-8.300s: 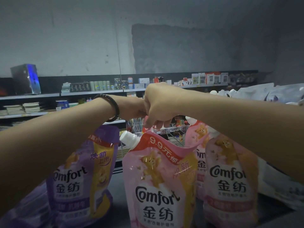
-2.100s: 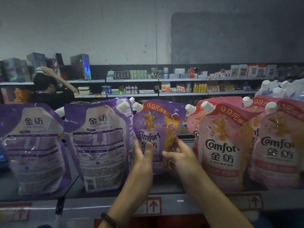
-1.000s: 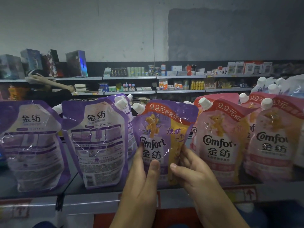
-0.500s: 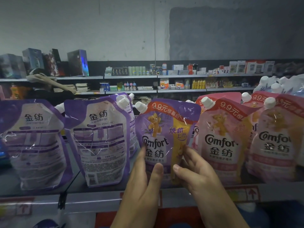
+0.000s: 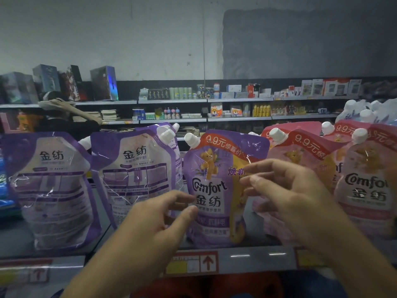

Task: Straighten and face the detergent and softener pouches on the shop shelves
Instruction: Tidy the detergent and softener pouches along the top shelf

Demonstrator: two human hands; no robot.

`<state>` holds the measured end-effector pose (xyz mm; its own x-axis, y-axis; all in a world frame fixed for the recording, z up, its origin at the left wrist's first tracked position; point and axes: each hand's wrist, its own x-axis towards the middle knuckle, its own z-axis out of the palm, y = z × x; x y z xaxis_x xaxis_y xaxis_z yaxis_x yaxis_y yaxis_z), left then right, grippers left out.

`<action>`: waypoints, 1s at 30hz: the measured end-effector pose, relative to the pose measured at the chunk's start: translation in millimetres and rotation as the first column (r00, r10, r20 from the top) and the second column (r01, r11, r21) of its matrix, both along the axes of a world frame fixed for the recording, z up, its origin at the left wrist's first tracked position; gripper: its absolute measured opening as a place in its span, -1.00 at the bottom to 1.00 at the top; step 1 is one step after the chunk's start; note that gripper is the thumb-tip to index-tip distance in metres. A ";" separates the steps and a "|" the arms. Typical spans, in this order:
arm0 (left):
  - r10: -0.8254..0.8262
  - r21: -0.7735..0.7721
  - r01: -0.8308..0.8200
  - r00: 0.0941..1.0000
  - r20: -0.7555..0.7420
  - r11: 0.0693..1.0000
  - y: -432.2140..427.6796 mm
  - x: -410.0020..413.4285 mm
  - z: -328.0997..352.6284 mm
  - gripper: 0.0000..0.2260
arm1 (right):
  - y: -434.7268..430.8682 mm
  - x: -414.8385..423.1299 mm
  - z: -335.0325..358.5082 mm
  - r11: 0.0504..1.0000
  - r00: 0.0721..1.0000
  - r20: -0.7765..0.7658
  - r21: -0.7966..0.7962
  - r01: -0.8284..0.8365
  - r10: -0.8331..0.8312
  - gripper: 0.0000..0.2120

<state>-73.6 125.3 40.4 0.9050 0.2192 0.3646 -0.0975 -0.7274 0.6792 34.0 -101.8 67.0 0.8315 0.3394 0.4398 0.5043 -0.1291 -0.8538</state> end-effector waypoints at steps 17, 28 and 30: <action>0.042 0.331 -0.070 0.995 0.092 0.941 68.1 16.8 179.3 -0.85 | 81.6 48.1 152.1 0.877 0.927 0.362 -0.471 0.094 0.095 -0.79; 0.182 0.571 -0.035 0.962 -0.203 0.820 107.4 108.2 212.6 -0.84 | 110.2 96.9 161.1 0.712 0.900 0.368 -0.695 0.100 0.233 -0.78; 0.224 0.605 -0.042 0.947 -0.229 0.795 114.2 122.0 213.2 -0.79 | 114.0 104.4 160.0 0.710 0.894 0.359 -0.701 0.069 0.268 -0.81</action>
<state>48.4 239.5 253.6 0.9638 0.1720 0.2039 0.1541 -0.9829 0.1006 138.4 12.1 227.0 0.5725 0.7499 0.3316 0.8197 -0.5129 -0.2551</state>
